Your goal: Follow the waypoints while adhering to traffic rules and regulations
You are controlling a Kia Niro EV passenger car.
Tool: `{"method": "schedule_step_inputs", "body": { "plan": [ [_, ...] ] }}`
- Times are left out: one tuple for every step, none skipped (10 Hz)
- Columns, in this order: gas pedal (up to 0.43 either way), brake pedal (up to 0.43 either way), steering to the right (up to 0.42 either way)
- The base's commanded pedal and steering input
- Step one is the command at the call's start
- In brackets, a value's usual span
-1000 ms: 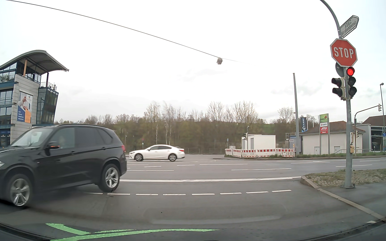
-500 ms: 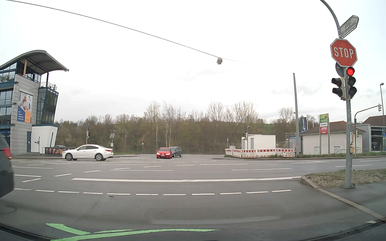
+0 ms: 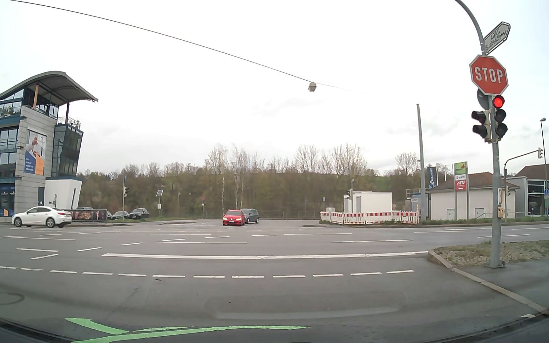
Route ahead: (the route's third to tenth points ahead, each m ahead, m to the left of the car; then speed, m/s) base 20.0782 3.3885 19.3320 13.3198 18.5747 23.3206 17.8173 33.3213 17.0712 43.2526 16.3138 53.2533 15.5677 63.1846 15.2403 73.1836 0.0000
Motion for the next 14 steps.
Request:
{"method": "schedule_step_inputs", "body": {
  "plan": [
    [0.000,0.409,-0.073],
    [0.000,0.402,-0.073],
    [0.000,0.409,-0.073],
    [0.000,0.409,-0.073],
    [0.000,0.409,-0.073],
    [0.000,0.409,-0.073],
    [0.000,0.409,-0.073],
    [0.000,0.402,-0.073],
    [0.000,0.409,-0.073],
    [0.000,0.409,-0.073],
    [0.000,0.409,-0.073],
    [0.000,0.402,-0.073],
    [0.000,0.409,-0.073],
    [0.000,0.409,-0.073]
  ]
}}
